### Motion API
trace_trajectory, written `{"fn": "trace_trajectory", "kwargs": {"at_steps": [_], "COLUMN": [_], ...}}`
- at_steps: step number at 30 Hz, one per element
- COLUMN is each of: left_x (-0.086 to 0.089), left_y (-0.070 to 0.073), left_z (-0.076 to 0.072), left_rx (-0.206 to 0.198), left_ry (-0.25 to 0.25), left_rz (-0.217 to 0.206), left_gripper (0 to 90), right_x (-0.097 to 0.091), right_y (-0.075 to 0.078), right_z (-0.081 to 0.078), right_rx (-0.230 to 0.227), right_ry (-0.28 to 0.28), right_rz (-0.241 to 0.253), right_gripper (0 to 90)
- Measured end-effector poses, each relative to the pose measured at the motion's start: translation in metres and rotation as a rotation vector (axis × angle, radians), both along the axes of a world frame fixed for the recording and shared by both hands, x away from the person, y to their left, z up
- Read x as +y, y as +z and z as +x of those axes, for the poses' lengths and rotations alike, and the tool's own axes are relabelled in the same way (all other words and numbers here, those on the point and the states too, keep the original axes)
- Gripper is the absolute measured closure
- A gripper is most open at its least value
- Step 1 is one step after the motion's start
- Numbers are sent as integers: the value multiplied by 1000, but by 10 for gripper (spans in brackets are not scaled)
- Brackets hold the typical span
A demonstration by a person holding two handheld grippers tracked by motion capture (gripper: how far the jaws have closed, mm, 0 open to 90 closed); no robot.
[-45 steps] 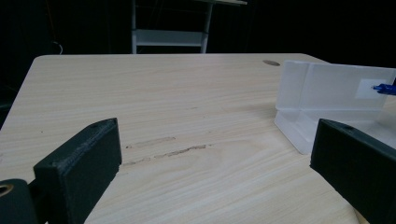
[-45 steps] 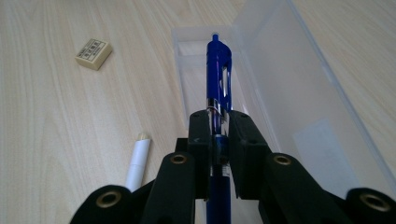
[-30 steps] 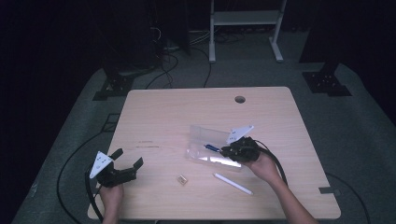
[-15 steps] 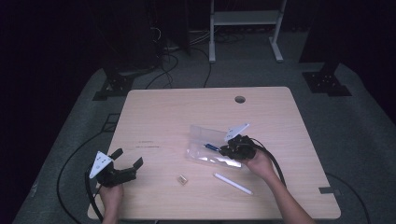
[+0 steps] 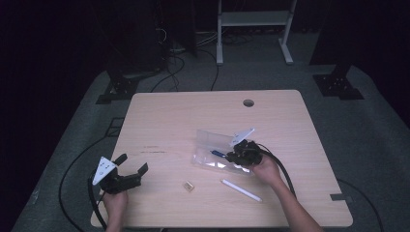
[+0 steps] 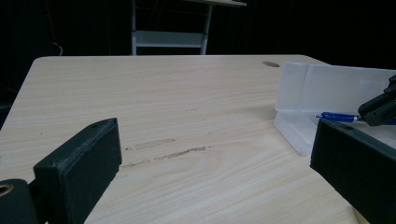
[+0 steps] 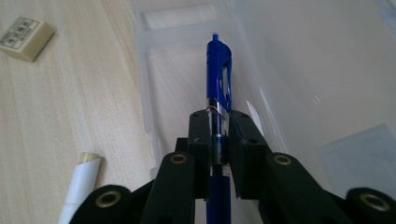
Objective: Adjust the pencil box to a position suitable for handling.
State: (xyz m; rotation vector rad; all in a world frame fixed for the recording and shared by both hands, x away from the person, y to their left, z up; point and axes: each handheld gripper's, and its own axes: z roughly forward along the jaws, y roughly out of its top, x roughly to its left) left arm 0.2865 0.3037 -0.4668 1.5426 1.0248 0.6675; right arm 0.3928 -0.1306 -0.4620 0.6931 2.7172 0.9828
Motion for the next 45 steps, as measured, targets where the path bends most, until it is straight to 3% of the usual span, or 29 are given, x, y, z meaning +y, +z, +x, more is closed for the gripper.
{"fn": "trace_trajectory", "kwargs": {"at_steps": [33, 45], "left_x": [0, 0], "left_y": [0, 0], "left_z": [-1, 0], "left_rx": [-3, -3], "left_ry": [5, 3], "left_rz": [-5, -1], "left_gripper": [10, 11], "right_x": [3, -6], "right_y": [-8, 4], "right_z": [5, -2], "right_rx": [28, 48], "right_ry": [5, 13], "right_rz": [-2, 67], "right_gripper": [771, 655]}}
